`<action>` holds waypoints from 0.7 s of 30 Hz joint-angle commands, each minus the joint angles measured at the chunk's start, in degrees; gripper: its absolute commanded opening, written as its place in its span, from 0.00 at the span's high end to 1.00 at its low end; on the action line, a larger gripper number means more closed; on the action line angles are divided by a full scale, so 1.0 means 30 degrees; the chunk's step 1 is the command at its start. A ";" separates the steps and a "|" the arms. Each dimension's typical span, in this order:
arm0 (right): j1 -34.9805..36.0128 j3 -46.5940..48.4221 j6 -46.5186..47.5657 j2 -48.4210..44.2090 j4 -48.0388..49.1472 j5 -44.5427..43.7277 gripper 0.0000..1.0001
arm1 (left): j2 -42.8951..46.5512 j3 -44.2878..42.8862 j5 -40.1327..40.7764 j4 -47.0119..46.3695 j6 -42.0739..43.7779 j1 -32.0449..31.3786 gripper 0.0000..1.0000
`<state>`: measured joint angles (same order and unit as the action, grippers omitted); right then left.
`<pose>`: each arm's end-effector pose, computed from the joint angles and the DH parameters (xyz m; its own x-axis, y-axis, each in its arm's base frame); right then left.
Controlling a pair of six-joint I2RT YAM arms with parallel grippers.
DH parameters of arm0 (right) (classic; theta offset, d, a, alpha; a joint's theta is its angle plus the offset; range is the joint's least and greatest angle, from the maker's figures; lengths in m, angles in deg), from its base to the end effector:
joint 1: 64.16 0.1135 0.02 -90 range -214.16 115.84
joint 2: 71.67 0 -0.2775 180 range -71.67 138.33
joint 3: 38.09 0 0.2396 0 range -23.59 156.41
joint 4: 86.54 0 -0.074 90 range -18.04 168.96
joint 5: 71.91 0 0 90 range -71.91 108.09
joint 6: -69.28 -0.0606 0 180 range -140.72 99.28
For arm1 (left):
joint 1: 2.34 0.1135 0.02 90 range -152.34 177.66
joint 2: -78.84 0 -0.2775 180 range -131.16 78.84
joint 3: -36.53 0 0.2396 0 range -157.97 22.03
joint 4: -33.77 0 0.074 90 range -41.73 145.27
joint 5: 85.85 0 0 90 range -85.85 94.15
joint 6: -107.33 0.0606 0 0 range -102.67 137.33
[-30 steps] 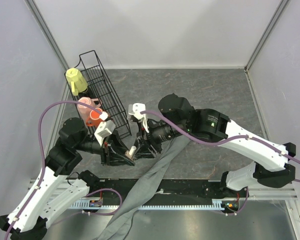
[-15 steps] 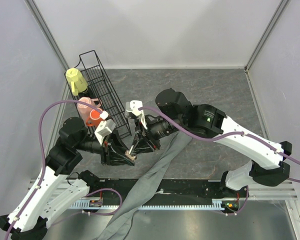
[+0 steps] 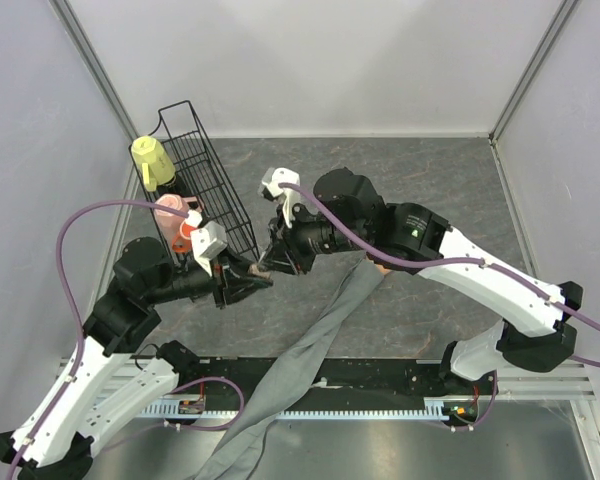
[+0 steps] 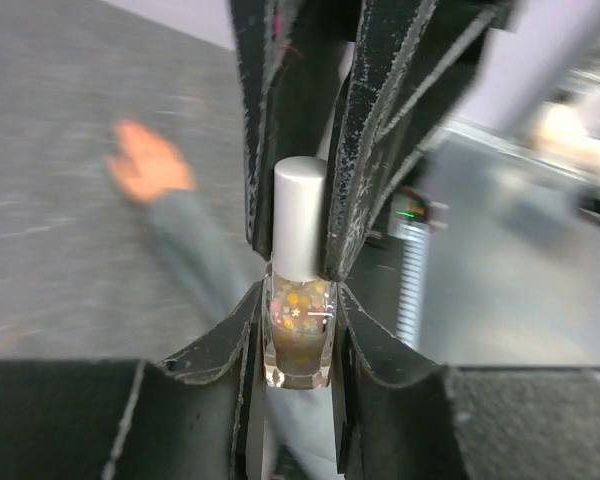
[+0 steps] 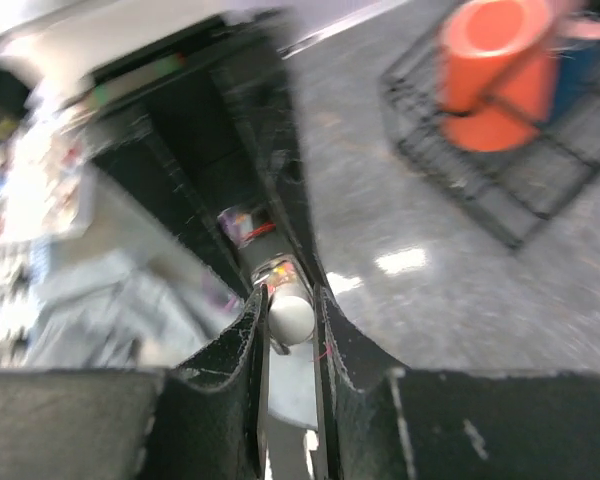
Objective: Paint the nails
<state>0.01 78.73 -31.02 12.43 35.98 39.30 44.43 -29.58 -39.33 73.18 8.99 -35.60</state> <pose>0.1160 0.2900 0.4644 -0.3552 -0.3511 -0.8663 -0.9338 0.1761 0.3114 0.0706 -0.0962 0.3804 -0.2514 0.0390 -0.9671 0.9416 0.2410 -0.2351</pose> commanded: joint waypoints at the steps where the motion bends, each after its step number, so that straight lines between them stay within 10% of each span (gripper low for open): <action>1: 0.0205 -0.0825 -0.3150 -0.0346 0.1083 -0.6238 1.00 | -0.0539 0.0034 1.0002 -0.3111 0.2366 0.0157 0.98; 7: 0.4909 -0.0357 -1.0591 0.0151 -0.1374 -2.2001 1.00 | -0.1858 0.0973 1.2732 -0.5866 0.1668 0.0128 0.98; 15: 0.6386 0.1490 -1.1155 0.1795 -0.2197 -2.3037 0.98 | -0.1888 0.0946 1.0018 -0.4966 0.0583 0.0128 0.98; 21: 0.4633 0.0758 -0.7675 -0.0928 -0.1963 -1.8831 0.56 | -0.0981 0.0331 0.5244 -0.1275 0.0406 0.0128 0.98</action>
<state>17.64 80.96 -60.16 17.10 29.88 -23.60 39.12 -25.65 -13.08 63.58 11.98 -35.20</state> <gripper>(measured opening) 0.368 0.317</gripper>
